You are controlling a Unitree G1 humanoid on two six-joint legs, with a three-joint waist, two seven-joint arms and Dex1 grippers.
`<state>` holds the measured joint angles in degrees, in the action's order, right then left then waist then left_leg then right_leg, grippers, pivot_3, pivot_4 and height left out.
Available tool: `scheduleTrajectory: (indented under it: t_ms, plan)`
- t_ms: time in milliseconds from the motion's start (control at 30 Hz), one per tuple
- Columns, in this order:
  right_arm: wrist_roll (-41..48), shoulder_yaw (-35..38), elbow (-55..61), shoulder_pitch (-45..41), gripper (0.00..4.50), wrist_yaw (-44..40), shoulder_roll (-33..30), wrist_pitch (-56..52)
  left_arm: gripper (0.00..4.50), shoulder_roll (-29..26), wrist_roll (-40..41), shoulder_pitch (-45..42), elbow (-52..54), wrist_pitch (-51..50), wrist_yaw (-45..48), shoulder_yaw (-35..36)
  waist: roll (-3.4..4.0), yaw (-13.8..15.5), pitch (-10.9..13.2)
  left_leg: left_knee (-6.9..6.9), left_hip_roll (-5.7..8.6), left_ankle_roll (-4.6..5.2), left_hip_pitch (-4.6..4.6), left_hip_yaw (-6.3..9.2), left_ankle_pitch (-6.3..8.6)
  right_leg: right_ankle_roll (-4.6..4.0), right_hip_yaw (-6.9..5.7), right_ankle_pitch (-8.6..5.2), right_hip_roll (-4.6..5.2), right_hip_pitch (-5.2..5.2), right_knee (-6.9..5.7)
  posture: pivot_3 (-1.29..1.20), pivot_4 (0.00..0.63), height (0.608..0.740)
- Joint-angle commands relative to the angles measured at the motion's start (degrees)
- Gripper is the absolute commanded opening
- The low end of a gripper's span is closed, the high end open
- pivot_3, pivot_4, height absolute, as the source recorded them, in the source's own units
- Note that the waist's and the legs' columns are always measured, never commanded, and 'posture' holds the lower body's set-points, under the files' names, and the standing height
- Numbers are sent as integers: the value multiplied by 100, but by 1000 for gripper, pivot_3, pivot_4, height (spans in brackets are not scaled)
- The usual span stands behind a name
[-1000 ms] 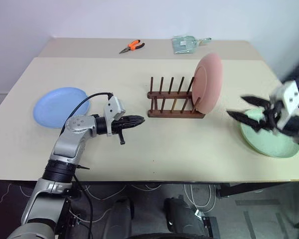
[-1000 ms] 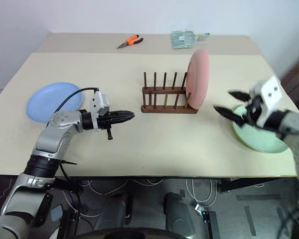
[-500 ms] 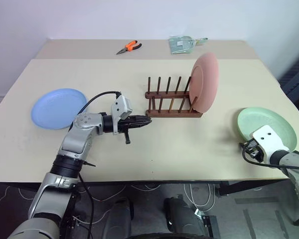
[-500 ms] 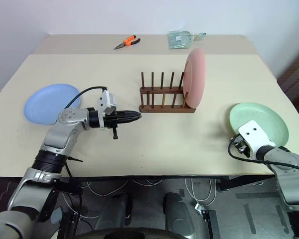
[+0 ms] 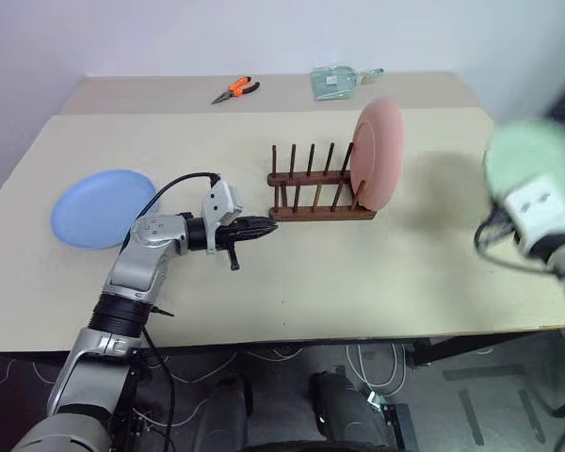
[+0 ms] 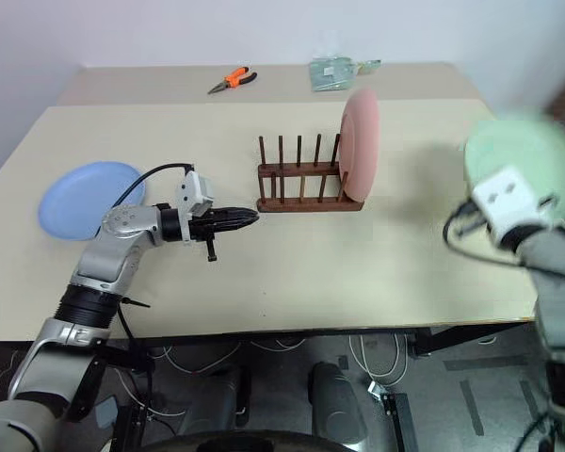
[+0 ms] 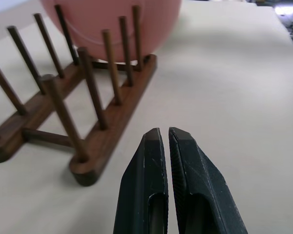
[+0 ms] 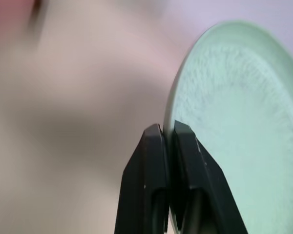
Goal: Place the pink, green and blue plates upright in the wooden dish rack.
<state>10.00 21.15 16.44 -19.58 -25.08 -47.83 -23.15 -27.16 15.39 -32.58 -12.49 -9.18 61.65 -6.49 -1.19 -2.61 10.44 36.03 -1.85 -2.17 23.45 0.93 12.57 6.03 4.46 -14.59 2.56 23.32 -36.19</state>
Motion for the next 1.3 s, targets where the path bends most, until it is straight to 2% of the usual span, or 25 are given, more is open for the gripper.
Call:
scheduleTrajectory:
  t_ms: [33, 133, 200, 300, 433, 500, 867, 1100, 1200, 1267, 1300]
  plan:
    - [1579, 382, 1002, -1080, 32, 103, 423, -512, 241, -48, -21, -154, -84, 248, -120, 223, -10, 15, -1, -4, 0, 0, 1, 10, 0, 8, -5, 2, -2, -3, 0, 0, 150, 732]
    - [3416, 348, 1624, -1549, 32, 110, 861, -1374, 241, -41, -14, -172, -137, 288, -152, 249, -33, 71, -12, -8, -2, 6, 7, 38, 4, 20, -36, 6, -1, -15, 4, 0, 150, 732]
    - [4859, 165, 1827, -1748, 32, 541, 1376, -1710, 241, -51, 11, -163, -135, 273, -130, 263, -33, 105, -11, -6, 0, 11, 11, 40, 6, 18, -40, 5, 9, -20, 8, 0, 150, 732]
    - [5933, -153, 1864, -1846, 32, 1030, 1835, -1962, 241, -71, 57, -143, -115, 214, -91, 273, -27, 154, -7, 3, 1, 11, 16, 32, 6, 0, -34, -3, 14, -16, 8, 0, 150, 732]
    - [6247, -612, 1240, -1874, 32, 1610, 2507, -2011, 241, -102, 57, -119, -88, 187, -54, 262, -28, 159, -9, 5, 1, 11, 16, 31, 6, -2, -34, -4, 15, -15, 10, 0, 150, 732]
    - [6085, -714, 834, -1838, 32, 1577, 2635, -1993, 241, -106, 59, -117, -72, 179, -57, 261, -27, 164, -9, 5, 1, 11, 15, 30, 6, -3, -34, -4, 14, -14, 8, 0, 150, 732]
    - [6233, -447, -564, -1937, 32, 1696, 3102, -1877, 241, -173, 97, -12, 174, 48, -99, 305, -24, 151, -7, -2, 0, 12, 19, 27, 6, 1, -34, -2, 9, -3, 5, 0, 150, 732]
    - [6013, -309, -1209, -2039, 32, 1673, 3153, -1831, 241, -220, 144, -6, 280, -71, -59, 314, -23, 145, -6, -2, 0, 12, 19, 27, 6, 0, -34, -3, 8, -2, 5, 0, 150, 732]
    - [5815, -306, -1398, -2115, 1003, 1585, 3128, -1762, 241, -240, 186, -5, 306, -152, -22, 311, -22, 144, -6, -3, 0, 12, 19, 27, 6, 0, -34, -3, 8, -1, 5, 0, 150, 732]
    - [5594, -354, -1443, -2165, 1934, 1467, 3071, -1685, 241, -248, 276, 1, 349, -344, 1, 330, -22, 144, -5, -3, 0, 12, 19, 26, 6, 1, -34, -3, 8, -1, 5, 0, 150, 732]
    - [5367, -428, -1424, -2191, 2477, 1384, 3000, -1590, 479, -255, 312, 0, 365, -418, -7, 345, -21, 143, -5, -3, 0, 12, 19, 26, 6, 1, -34, -2, 8, -1, 5, 0, 150, 732]
